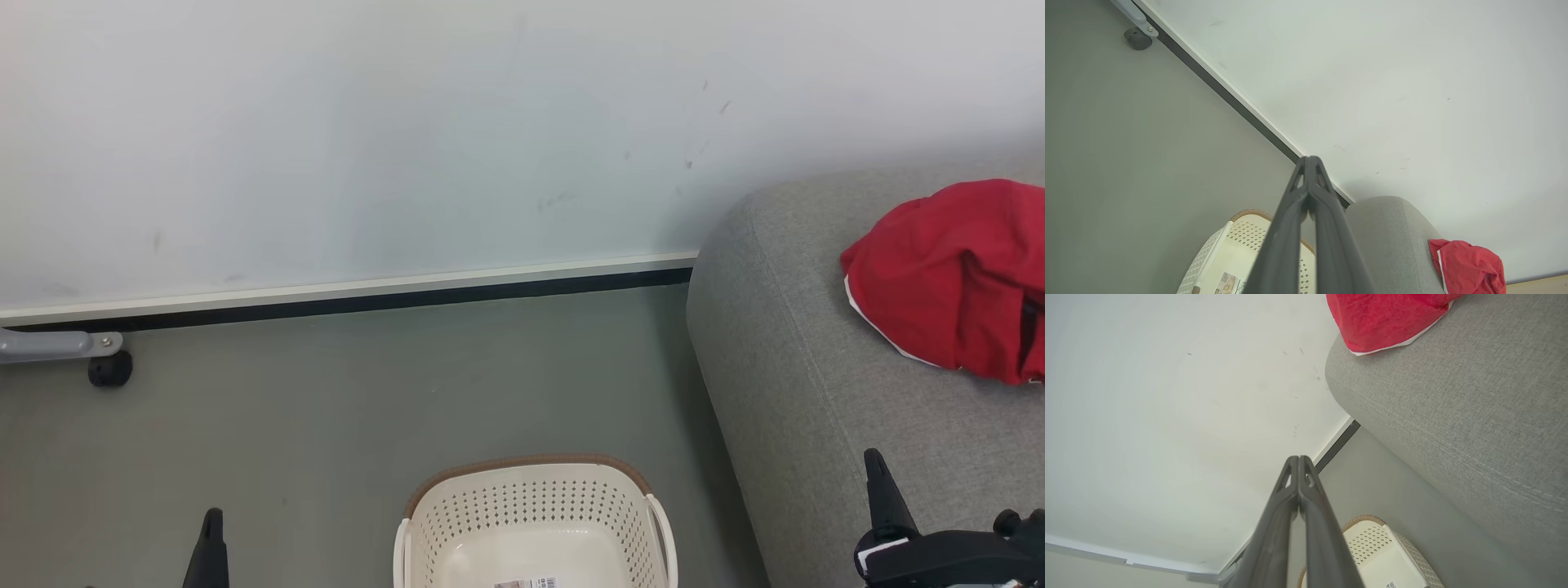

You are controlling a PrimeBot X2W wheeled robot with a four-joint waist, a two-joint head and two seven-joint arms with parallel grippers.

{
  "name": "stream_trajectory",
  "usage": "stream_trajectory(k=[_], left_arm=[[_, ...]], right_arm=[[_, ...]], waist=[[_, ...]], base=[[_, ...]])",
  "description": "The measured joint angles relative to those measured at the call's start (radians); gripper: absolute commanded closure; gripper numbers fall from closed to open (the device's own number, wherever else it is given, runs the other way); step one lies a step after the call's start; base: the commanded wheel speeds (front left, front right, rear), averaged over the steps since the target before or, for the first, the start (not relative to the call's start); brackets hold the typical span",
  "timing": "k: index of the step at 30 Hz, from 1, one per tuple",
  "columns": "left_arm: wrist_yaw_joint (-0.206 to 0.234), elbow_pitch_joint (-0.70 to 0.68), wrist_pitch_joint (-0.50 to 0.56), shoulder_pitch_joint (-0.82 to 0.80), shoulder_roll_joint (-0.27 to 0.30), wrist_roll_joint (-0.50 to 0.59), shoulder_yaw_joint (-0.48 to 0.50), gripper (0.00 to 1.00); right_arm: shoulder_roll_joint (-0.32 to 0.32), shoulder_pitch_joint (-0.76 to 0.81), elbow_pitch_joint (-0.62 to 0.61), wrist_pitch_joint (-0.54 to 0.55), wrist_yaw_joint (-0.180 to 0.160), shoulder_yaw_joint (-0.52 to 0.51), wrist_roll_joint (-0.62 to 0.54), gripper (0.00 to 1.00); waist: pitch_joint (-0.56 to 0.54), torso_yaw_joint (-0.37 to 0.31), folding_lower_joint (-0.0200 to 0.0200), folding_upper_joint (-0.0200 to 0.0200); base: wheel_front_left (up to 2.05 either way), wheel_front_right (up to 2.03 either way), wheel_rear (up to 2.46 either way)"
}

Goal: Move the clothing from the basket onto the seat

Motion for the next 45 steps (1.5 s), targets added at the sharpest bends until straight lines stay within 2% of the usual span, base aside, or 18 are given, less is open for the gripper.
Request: stream_trajectory(k=[45], left_arm=[[-0.105, 0.151, 0.145, -0.169, -0.039, -0.537, 0.040, 1.00]], right_arm=[[0.071, -0.047, 0.083, 0.148, 0.103, -0.193, 0.509, 1.00]], waist=[[0.002, 0.027, 0.0000, 0.0000]], base=[[0.00, 0.00, 0.00]])
